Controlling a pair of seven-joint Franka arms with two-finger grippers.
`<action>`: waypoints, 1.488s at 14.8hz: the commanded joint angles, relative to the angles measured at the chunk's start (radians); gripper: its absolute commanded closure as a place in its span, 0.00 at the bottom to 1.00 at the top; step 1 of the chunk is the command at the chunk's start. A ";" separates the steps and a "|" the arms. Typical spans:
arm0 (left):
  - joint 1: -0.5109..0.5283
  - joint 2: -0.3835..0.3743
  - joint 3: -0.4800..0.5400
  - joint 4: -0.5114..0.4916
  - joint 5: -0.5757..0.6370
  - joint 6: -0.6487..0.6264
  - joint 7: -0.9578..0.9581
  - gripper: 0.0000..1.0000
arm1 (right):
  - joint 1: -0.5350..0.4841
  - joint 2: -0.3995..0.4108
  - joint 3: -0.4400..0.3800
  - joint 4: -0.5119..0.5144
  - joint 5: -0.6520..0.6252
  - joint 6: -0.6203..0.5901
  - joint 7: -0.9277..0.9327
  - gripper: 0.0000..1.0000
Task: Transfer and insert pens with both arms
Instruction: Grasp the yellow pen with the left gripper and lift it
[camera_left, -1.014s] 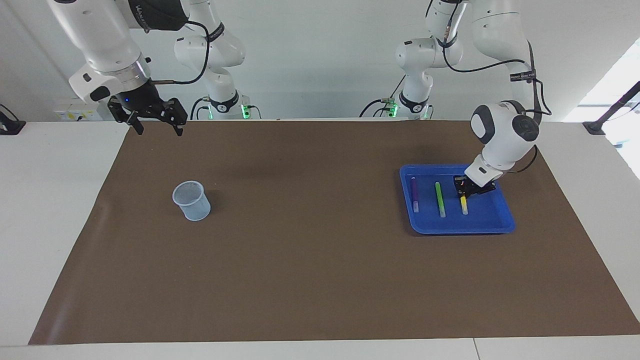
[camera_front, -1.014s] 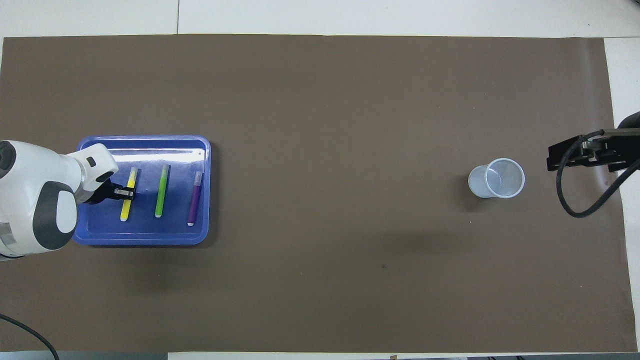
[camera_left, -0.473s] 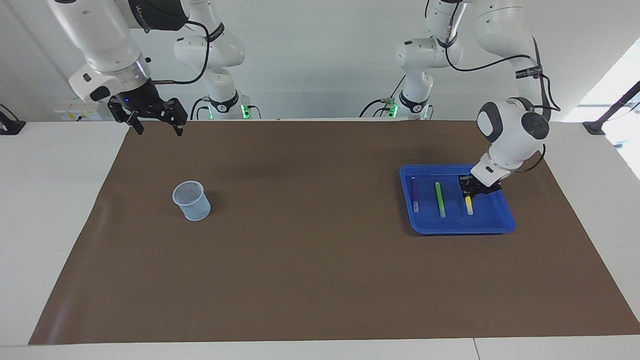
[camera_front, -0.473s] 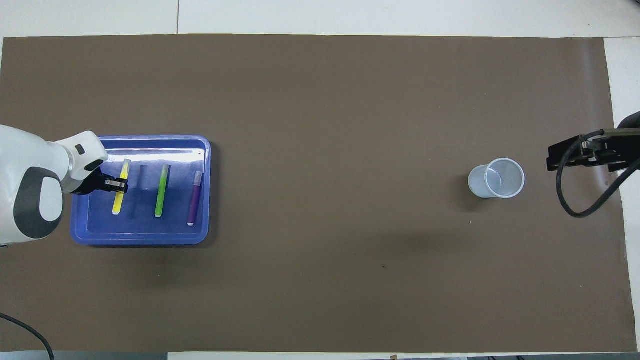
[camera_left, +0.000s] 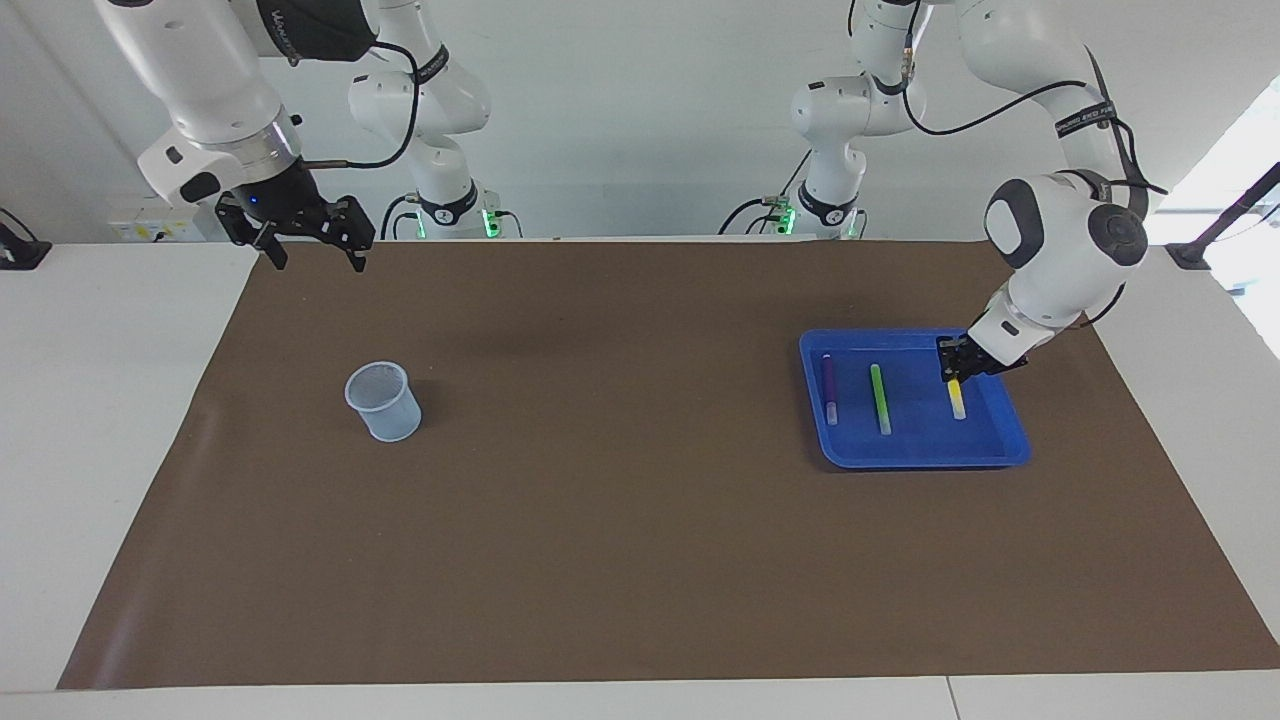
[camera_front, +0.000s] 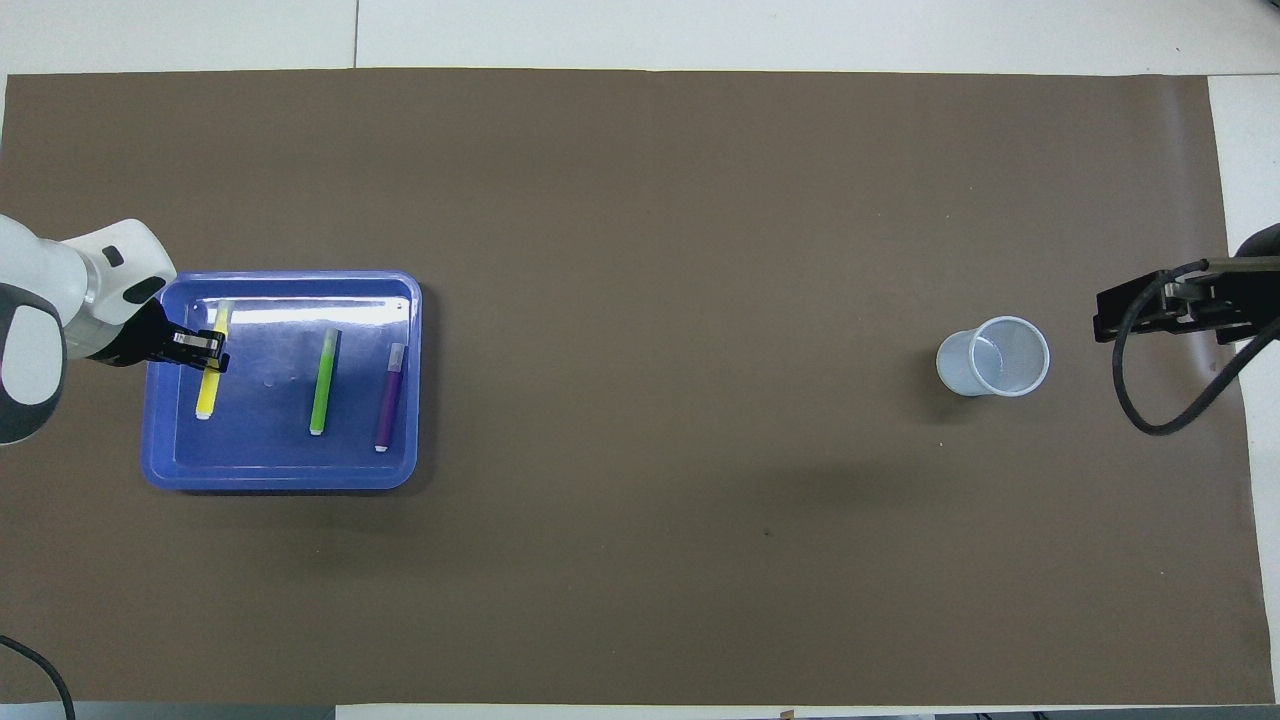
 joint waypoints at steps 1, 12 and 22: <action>-0.036 -0.002 -0.006 0.102 -0.004 -0.130 -0.129 1.00 | -0.008 -0.010 0.003 -0.015 0.015 0.008 -0.007 0.00; -0.246 -0.094 -0.020 0.201 -0.281 -0.275 -0.977 1.00 | -0.009 -0.010 0.002 -0.015 0.016 -0.012 -0.010 0.00; -0.369 -0.123 -0.023 0.167 -0.665 -0.169 -1.614 1.00 | 0.000 -0.012 0.005 -0.036 0.122 0.089 0.047 0.00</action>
